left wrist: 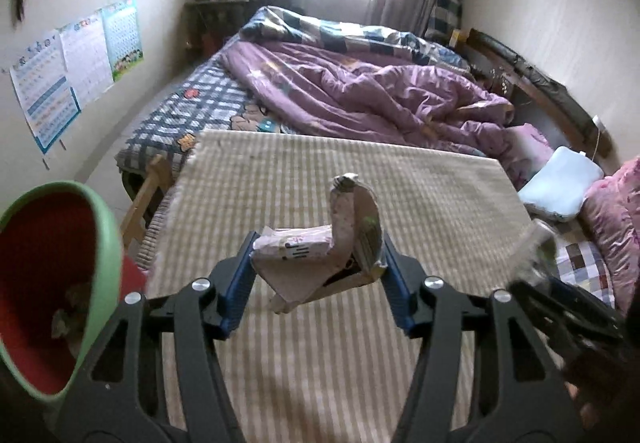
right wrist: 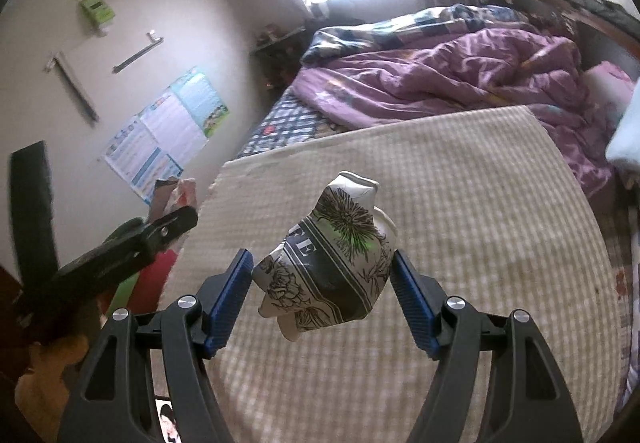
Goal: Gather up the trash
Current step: 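Carry the pink paper over the bucket with the left tool while the right tool carries the floral carton there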
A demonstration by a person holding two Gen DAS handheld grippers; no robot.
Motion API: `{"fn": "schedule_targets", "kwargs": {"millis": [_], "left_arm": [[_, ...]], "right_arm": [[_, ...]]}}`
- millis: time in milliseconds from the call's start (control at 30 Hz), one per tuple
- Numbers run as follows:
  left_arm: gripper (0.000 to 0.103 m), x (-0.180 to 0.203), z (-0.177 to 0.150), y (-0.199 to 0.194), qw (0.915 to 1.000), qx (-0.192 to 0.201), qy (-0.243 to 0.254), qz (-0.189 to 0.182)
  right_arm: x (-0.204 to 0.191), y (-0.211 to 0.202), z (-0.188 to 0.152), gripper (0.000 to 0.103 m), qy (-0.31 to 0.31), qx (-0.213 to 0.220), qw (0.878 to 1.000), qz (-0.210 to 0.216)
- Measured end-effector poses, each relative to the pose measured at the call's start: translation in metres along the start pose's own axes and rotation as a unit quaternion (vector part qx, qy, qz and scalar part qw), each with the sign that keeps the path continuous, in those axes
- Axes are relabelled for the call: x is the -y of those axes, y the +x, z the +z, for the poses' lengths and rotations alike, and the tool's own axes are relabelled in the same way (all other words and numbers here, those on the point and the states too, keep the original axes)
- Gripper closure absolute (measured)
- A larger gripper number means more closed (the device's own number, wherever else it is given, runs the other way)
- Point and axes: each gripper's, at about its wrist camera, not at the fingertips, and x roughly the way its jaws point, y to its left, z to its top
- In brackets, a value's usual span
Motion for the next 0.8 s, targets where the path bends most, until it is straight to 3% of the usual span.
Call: {"fn": "schedule_targets", "kwargs": {"millis": [233, 800], "left_arm": [[0.047, -0.017, -0.009, -0.036, 0.9996, 0.023, -0.007, 0.013], [0.047, -0.096, -0.029, -0.082, 0.9971, 0.050, -0.048, 0.031]], "right_arm": [[-0.041, 0.001, -0.001, 0.034, -0.034, 0.011, 0.999, 0.016], [-0.130, 0.001, -0.010, 0.034, -0.101, 0.034, 0.994, 0.026]]}}
